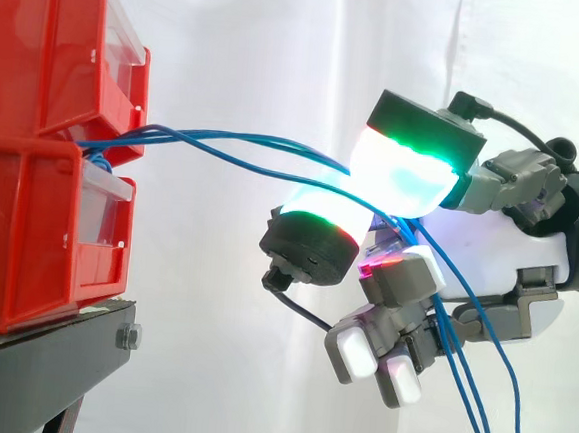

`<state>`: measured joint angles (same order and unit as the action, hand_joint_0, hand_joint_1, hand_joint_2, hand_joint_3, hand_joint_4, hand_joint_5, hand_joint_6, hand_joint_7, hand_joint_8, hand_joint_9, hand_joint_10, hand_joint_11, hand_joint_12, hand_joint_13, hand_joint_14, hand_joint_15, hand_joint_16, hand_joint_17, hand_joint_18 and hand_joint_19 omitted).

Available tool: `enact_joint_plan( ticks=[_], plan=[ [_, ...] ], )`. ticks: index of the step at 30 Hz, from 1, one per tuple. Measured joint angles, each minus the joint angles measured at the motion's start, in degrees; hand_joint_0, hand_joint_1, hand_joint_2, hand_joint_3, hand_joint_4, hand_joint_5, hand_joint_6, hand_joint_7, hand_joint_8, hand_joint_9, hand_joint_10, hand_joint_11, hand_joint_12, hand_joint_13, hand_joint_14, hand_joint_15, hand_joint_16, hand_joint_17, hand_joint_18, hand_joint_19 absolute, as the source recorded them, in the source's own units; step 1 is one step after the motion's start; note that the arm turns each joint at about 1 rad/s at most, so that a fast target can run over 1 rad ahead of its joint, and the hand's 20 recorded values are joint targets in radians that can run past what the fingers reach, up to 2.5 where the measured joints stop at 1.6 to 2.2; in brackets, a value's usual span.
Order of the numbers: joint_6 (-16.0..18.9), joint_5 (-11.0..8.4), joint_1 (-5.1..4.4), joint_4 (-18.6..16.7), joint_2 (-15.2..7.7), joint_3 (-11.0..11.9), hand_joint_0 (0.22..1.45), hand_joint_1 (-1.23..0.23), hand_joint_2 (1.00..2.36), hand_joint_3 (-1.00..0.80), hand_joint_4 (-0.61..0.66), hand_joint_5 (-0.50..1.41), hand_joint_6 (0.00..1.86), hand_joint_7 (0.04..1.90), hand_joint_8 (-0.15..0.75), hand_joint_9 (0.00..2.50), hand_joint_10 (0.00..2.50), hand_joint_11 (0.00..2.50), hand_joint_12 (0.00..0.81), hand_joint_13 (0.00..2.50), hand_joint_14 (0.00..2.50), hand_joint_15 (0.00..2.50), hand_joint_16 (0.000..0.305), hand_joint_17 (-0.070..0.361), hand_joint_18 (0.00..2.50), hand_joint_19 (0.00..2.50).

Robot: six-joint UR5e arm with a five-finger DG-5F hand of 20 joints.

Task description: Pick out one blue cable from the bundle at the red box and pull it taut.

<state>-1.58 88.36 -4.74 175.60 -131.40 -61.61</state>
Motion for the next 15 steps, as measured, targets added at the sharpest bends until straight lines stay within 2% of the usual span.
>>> enact_joint_plan(
  ticks=[4, 11, 15],
  plan=[
    [0.0, 0.04, 0.00, 0.0, 0.0, 0.0, 0.82, -0.99, 1.01, -0.38, -0.16, -0.11, 0.95, 1.26, 0.279, 1.26, 0.03, 0.78, 0.338, 0.93, 0.02, 0.46, 0.045, 0.101, 0.91, 0.45],
    [0.2, 0.06, 0.11, 0.0, 0.0, 0.1, 0.81, -1.00, 1.01, -0.41, -0.12, -0.15, 0.95, 1.13, 0.212, 1.09, 0.02, 0.74, 0.342, 0.80, 0.01, 0.40, 0.046, 0.103, 0.84, 0.40],
    [0.4, 0.06, 0.15, 0.0, 0.0, 0.1, 0.81, -1.01, 1.01, -0.41, -0.14, -0.16, 0.95, 1.09, 0.182, 1.05, 0.02, 0.68, 0.340, 0.75, 0.01, 0.36, 0.046, 0.103, 0.81, 0.39]
  ],
)
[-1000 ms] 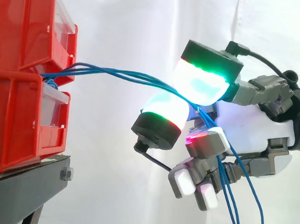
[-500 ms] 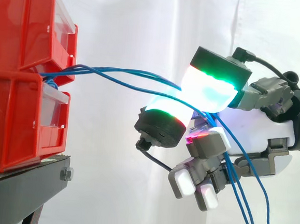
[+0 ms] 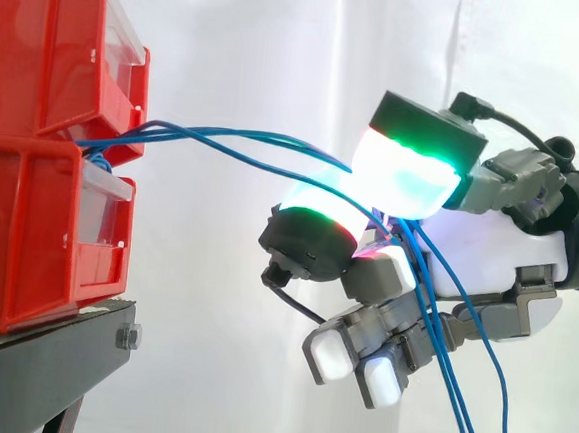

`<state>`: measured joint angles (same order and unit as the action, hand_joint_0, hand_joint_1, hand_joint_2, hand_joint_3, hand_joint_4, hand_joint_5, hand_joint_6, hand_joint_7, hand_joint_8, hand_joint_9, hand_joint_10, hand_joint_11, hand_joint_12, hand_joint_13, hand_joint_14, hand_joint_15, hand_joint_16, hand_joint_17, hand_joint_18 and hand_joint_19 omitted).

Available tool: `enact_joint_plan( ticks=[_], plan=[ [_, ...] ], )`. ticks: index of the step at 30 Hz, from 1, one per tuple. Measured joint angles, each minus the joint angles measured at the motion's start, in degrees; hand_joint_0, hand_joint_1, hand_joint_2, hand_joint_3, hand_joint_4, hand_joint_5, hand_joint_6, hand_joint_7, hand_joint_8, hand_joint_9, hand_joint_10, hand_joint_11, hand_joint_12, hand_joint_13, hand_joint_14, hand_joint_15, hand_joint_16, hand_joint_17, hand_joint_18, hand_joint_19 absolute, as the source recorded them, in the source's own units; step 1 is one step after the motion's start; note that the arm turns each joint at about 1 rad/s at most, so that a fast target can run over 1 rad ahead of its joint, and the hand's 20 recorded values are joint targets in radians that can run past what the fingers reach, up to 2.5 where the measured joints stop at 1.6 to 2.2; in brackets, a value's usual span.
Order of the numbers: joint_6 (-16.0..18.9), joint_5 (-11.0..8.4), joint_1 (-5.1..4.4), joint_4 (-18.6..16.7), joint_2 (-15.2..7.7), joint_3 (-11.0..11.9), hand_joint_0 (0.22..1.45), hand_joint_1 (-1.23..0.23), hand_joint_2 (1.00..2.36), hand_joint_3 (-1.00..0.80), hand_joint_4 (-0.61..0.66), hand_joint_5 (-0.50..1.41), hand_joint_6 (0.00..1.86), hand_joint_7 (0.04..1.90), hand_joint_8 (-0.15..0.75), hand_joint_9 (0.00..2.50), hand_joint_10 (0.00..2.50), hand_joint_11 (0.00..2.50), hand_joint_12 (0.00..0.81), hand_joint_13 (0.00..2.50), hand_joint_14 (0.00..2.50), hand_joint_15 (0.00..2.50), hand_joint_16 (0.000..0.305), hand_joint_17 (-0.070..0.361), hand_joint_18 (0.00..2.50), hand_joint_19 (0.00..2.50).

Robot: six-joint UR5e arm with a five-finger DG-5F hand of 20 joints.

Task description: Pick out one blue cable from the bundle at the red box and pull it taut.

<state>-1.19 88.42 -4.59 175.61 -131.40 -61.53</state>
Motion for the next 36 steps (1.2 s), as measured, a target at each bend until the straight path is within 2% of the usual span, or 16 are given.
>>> enact_joint_plan(
  ticks=[7, 12, 17, 36],
  plan=[
    [0.0, -0.02, 0.01, 0.0, 0.0, 0.0, 0.77, -1.00, 1.00, -0.49, -0.10, -0.17, 0.94, 0.97, 0.163, 1.01, 0.02, 0.66, 0.334, 0.74, 0.01, 0.34, 0.046, 0.103, 0.82, 0.36],
    [0.0, -0.05, 0.01, 0.1, 0.0, 0.0, 0.63, -0.92, 1.00, -0.50, -0.04, -0.17, 0.91, 0.92, 0.178, 1.02, 0.02, 0.67, 0.339, 0.76, 0.01, 0.36, 0.045, 0.102, 0.82, 0.42],
    [0.0, -0.06, -0.05, 0.1, 0.0, 0.0, 0.56, -0.81, 1.00, -0.50, 0.01, -0.16, 0.88, 0.88, 0.198, 1.07, 0.02, 0.68, 0.354, 0.80, 0.01, 0.37, 0.048, 0.109, 0.85, 0.44],
    [0.0, -0.07, -0.16, 0.2, 0.0, 0.1, 0.50, -0.67, 1.00, -0.50, 0.06, -0.15, 0.85, 0.86, 0.249, 1.15, 0.02, 0.69, 0.373, 0.86, 0.01, 0.39, 0.052, 0.117, 0.92, 0.46]
  ],
)
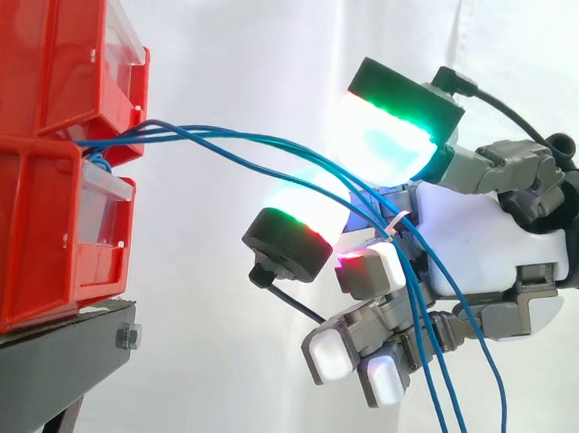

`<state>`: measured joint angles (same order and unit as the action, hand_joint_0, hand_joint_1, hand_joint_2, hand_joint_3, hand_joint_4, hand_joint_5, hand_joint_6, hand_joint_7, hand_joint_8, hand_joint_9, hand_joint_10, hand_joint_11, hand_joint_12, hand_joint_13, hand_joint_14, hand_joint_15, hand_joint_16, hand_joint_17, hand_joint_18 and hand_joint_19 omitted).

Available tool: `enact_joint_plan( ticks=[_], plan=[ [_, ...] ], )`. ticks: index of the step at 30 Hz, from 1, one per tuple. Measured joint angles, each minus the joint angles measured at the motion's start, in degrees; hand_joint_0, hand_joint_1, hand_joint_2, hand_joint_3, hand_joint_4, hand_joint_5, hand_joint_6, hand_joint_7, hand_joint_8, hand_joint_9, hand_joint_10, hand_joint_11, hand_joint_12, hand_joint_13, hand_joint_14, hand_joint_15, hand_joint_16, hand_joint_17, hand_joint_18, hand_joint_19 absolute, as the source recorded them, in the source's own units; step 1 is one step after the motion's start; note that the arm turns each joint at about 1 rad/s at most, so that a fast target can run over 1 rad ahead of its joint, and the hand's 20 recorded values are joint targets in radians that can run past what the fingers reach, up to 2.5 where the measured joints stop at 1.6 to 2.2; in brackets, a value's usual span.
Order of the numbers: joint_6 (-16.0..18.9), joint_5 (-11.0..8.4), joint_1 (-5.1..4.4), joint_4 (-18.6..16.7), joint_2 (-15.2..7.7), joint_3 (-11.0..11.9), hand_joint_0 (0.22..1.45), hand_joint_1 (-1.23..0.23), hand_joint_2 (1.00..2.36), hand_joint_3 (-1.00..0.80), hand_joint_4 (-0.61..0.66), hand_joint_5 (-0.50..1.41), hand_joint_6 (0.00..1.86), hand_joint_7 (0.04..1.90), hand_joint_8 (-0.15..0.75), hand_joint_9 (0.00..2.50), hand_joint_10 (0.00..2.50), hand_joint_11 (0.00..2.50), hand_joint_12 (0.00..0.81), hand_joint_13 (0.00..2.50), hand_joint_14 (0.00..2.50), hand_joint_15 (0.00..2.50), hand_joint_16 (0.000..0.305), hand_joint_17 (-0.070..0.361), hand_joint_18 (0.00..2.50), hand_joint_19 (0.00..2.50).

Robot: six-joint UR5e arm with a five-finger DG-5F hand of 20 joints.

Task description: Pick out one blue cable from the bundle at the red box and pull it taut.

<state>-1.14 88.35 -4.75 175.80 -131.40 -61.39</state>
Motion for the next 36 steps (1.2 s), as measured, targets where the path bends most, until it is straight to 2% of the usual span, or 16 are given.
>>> enact_joint_plan(
  ticks=[4, 8, 11, 15, 20, 28, 36],
  plan=[
    [0.0, -0.01, 0.00, 0.1, 0.0, 0.0, 0.52, -0.63, 1.00, -0.50, 0.05, -0.14, 0.84, 0.88, 0.239, 1.16, 0.02, 0.69, 0.367, 0.87, 0.01, 0.39, 0.051, 0.115, 0.91, 0.47],
    [0.0, -0.02, 0.00, 0.1, 0.0, 0.0, 0.59, -0.57, 1.00, -0.50, 0.03, -0.14, 0.83, 0.91, 0.233, 1.17, 0.02, 0.69, 0.353, 0.87, 0.02, 0.40, 0.048, 0.108, 0.90, 0.49],
    [0.0, -0.02, 0.00, 0.1, 0.0, 0.0, 0.61, -0.61, 1.00, -0.50, 0.00, -0.14, 0.84, 0.92, 0.233, 1.17, 0.02, 0.70, 0.351, 0.87, 0.02, 0.41, 0.048, 0.107, 0.89, 0.49],
    [0.0, -0.02, 0.00, 0.1, 0.0, 0.0, 0.62, -0.68, 1.01, -0.36, -0.02, -0.14, 0.86, 0.95, 0.242, 1.17, 0.02, 0.71, 0.352, 0.86, 0.02, 0.41, 0.048, 0.108, 0.88, 0.49],
    [0.0, -0.02, 0.00, 0.2, 0.0, 0.0, 0.61, -0.74, 1.02, -0.27, -0.02, -0.14, 0.87, 0.97, 0.250, 1.16, 0.03, 0.71, 0.354, 0.86, 0.02, 0.41, 0.048, 0.108, 0.87, 0.49],
    [0.0, -0.02, 0.00, 0.2, 0.0, 0.0, 0.61, -0.75, 1.02, -0.25, 0.00, -0.14, 0.89, 0.95, 0.255, 1.16, 0.02, 0.72, 0.357, 0.86, 0.01, 0.41, 0.048, 0.108, 0.87, 0.49],
    [0.0, -0.02, 0.00, 0.7, 0.0, 0.0, 0.66, -0.84, 1.02, -0.24, -0.03, -0.15, 0.91, 1.00, 0.268, 1.15, 0.02, 0.73, 0.359, 0.87, 0.02, 0.41, 0.048, 0.109, 0.89, 0.48]
  ],
)
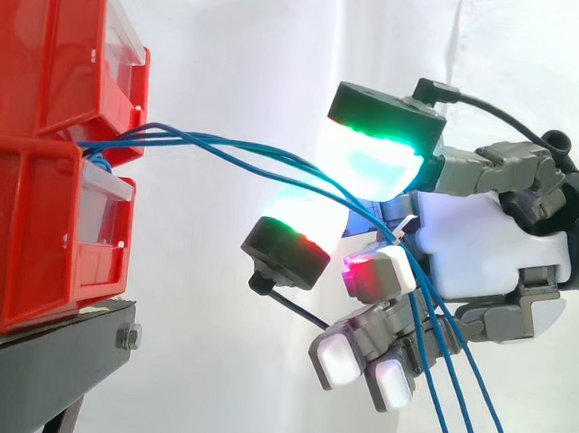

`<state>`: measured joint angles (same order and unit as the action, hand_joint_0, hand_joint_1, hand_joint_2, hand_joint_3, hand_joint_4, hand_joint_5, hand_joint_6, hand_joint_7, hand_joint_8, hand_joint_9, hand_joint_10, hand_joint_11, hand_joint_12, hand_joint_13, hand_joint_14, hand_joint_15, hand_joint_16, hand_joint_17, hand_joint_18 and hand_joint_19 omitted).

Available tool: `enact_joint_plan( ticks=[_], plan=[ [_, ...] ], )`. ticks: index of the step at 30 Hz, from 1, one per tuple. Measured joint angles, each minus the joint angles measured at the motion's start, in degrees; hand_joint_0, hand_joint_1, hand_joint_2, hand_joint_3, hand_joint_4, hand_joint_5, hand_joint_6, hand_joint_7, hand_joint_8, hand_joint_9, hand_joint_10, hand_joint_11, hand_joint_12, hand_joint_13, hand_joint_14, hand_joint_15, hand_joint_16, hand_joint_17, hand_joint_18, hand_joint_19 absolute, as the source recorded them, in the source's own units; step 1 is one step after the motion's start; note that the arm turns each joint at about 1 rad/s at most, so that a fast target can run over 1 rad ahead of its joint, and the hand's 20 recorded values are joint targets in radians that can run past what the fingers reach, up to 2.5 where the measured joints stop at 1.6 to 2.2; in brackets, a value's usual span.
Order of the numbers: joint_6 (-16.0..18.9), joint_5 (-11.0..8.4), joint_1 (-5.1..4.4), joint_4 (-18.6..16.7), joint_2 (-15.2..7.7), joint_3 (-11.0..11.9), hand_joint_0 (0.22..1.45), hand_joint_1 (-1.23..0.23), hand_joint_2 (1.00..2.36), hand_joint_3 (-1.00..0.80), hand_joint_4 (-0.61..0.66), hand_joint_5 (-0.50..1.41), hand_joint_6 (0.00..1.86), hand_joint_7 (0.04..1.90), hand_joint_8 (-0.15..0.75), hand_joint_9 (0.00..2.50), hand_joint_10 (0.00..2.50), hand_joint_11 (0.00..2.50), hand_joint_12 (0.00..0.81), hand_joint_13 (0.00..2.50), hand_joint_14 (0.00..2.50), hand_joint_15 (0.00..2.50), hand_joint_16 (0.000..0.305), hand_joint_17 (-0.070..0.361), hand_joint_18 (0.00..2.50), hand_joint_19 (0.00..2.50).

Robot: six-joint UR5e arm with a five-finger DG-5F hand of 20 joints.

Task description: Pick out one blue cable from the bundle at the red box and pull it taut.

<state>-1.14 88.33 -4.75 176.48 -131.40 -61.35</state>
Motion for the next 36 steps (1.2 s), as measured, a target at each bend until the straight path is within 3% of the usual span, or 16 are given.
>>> enact_joint_plan(
  ticks=[4, 7, 15, 20, 30, 36],
  plan=[
    [0.0, 0.04, 0.00, 0.3, 0.0, 0.0, 0.66, -0.83, 1.01, -0.35, 0.00, -0.15, 0.92, 0.95, 0.271, 1.16, 0.02, 0.73, 0.358, 0.88, 0.02, 0.41, 0.048, 0.108, 0.90, 0.48],
    [0.0, 0.07, 0.00, 0.5, 0.0, 0.0, 0.63, -0.75, 1.00, -0.50, 0.03, -0.15, 0.91, 0.90, 0.274, 1.18, 0.02, 0.73, 0.357, 0.88, 0.02, 0.41, 0.048, 0.108, 0.90, 0.49],
    [0.0, 0.08, 0.00, 0.9, 0.0, 0.0, 0.56, -0.66, 1.00, -0.50, 0.06, -0.14, 0.89, 0.90, 0.288, 1.19, 0.02, 0.72, 0.367, 0.87, 0.02, 0.42, 0.050, 0.112, 0.91, 0.48],
    [0.0, 0.09, 0.00, 0.9, 0.0, 0.1, 0.61, -0.69, 1.00, -0.50, 0.04, -0.13, 0.87, 0.95, 0.286, 1.19, 0.02, 0.74, 0.355, 0.86, 0.02, 0.42, 0.048, 0.109, 0.90, 0.49],
    [0.3, 0.09, 0.00, 0.9, 0.0, 0.3, 0.63, -0.79, 1.02, -0.18, -0.01, -0.13, 0.91, 1.04, 0.297, 1.19, 0.02, 0.74, 0.357, 0.85, 0.02, 0.42, 0.048, 0.108, 0.90, 0.49],
    [0.3, 0.09, 0.00, 1.5, 0.0, 0.6, 0.72, -0.86, 1.02, -0.30, -0.08, -0.14, 0.92, 1.13, 0.299, 1.18, 0.02, 0.75, 0.357, 0.87, 0.02, 0.41, 0.049, 0.110, 0.93, 0.47]
  ],
)
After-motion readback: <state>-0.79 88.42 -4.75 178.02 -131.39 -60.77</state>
